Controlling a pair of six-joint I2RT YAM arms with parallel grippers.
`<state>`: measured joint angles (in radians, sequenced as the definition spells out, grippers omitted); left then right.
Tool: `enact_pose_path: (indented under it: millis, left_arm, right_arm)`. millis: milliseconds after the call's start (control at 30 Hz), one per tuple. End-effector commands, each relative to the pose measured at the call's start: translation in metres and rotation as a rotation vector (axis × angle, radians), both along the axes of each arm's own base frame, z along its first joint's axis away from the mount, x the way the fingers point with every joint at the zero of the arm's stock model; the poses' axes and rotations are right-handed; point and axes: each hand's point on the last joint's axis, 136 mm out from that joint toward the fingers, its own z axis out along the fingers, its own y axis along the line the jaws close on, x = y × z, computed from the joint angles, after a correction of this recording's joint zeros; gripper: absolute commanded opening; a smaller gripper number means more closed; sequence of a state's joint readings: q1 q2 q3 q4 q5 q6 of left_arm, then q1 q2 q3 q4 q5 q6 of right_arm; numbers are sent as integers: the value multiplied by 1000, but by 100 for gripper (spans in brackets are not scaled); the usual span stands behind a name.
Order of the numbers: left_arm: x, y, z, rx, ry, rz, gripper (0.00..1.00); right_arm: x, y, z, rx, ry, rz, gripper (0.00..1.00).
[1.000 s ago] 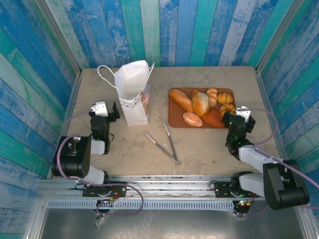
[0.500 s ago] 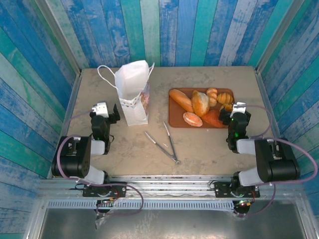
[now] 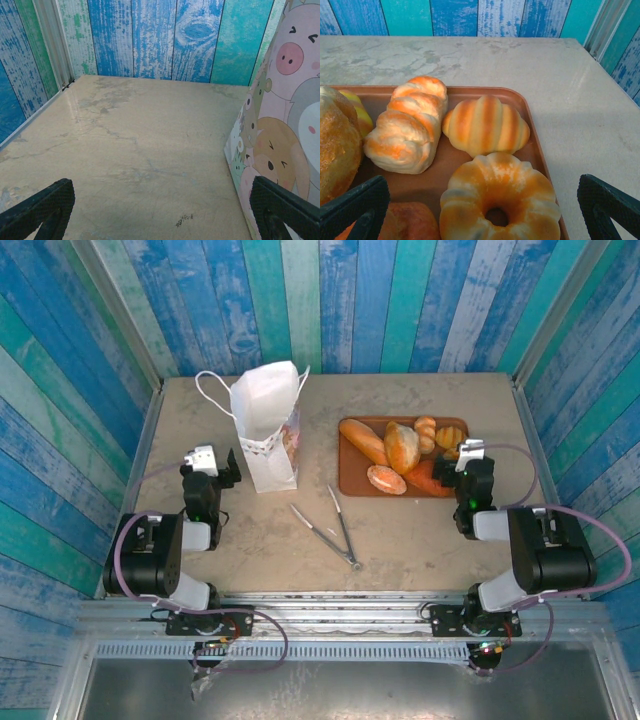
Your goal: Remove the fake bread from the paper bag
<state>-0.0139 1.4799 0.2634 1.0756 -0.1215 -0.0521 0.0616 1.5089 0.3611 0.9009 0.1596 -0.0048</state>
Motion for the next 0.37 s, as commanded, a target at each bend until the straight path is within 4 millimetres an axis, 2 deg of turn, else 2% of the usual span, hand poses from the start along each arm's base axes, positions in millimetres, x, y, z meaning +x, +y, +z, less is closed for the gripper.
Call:
enact_pose_path:
  millis: [0, 333]
  left_arm:
    - [1, 3, -6, 10, 15, 13, 94]
    - [1, 3, -5, 11, 13, 13, 94]
  right_arm:
    - [2, 0, 2, -8, 4, 7, 100]
    - [2, 0, 2, -9, 4, 7, 100]
